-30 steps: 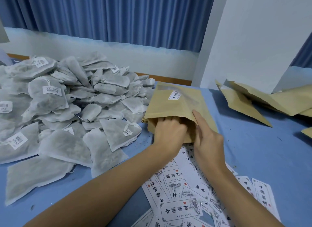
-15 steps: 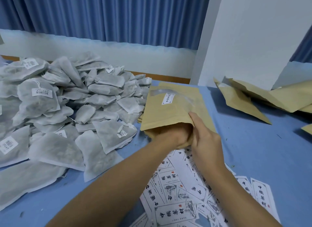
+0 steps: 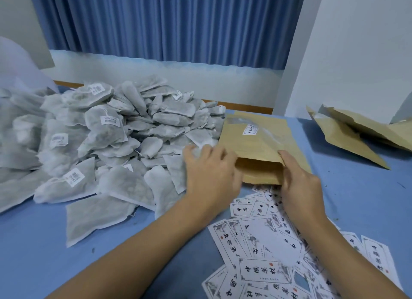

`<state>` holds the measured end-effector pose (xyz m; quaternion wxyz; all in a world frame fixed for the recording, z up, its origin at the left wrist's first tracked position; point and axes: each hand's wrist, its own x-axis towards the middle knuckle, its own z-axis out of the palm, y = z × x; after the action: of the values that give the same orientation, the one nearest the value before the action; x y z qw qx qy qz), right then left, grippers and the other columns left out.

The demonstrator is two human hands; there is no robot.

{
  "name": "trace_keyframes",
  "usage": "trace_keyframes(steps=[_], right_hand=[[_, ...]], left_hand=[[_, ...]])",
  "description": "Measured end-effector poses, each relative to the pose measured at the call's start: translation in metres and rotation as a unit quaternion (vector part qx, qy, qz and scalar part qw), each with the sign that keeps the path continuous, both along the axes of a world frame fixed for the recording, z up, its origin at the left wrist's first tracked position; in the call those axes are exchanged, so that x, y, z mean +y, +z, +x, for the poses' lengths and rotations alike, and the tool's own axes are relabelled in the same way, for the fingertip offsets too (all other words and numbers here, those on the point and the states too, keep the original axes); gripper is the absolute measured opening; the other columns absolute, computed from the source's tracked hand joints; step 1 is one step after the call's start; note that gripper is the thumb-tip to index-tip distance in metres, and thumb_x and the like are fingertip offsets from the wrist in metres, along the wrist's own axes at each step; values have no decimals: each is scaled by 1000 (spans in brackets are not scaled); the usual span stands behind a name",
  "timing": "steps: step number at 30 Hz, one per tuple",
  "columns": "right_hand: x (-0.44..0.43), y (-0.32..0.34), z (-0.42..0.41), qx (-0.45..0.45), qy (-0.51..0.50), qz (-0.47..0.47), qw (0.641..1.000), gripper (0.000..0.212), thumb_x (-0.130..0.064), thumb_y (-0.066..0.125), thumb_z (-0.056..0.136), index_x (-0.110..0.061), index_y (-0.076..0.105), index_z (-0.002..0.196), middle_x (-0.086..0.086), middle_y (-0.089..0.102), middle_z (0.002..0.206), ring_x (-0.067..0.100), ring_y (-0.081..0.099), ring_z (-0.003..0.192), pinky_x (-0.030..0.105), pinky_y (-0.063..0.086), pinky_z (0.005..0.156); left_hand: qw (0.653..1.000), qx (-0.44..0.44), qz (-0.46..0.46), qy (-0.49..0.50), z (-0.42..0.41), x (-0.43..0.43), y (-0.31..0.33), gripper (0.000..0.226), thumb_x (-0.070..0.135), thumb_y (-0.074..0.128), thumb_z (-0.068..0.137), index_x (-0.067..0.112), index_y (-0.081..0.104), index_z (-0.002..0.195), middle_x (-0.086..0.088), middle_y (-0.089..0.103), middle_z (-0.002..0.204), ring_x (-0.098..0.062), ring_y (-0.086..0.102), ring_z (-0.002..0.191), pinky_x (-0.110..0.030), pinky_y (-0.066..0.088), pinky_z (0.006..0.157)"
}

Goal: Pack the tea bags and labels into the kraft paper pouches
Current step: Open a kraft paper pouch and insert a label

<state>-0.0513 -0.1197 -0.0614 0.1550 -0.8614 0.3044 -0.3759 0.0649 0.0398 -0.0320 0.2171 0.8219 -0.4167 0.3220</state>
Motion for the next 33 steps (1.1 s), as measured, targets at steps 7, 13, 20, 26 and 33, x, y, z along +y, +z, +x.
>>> trace_keyframes(steps=[7,13,20,26,33], right_hand=[[1,3,0,20,-8,-9,1000,47,-3,47,99,-25,55,140,16,55,65,37,51,60,46,50,61],[3,4,-2,22,-6,-17,1000,45,-4,46,100,-23,56,139,16,55,65,37,50,59,47,50,59],[3,6,-3,27,-15,-5,1000,45,-7,43,102,-28,52,141,16,56,67,38,52,61,48,52,61],[4,7,-3,44,-15,-1,999,47,-8,39,102,-31,50,141,16,59,73,39,53,65,49,53,63],[6,7,-4,38,-12,0,999,45,-9,40,102,-31,52,139,15,59,72,39,54,65,48,53,63]], left_hand=[[949,205,229,74,17,30,-17,43,17,53,90,25,44,131,-6,41,134,-28,35,129,-52,37,97],[977,204,53,-37,5,25,-9,17,1,46,87,16,47,94,-6,59,102,-32,55,97,-42,44,68],[970,54,-134,-194,-7,21,-11,29,-6,68,85,0,70,113,-10,66,116,-27,60,106,-31,48,94],[938,-39,-144,-311,-17,14,-22,20,-10,68,85,-5,71,104,-14,68,114,-33,62,100,-36,49,90],[971,102,58,-208,-8,5,-33,20,11,51,96,15,59,114,2,61,107,-24,51,98,-35,39,82]])
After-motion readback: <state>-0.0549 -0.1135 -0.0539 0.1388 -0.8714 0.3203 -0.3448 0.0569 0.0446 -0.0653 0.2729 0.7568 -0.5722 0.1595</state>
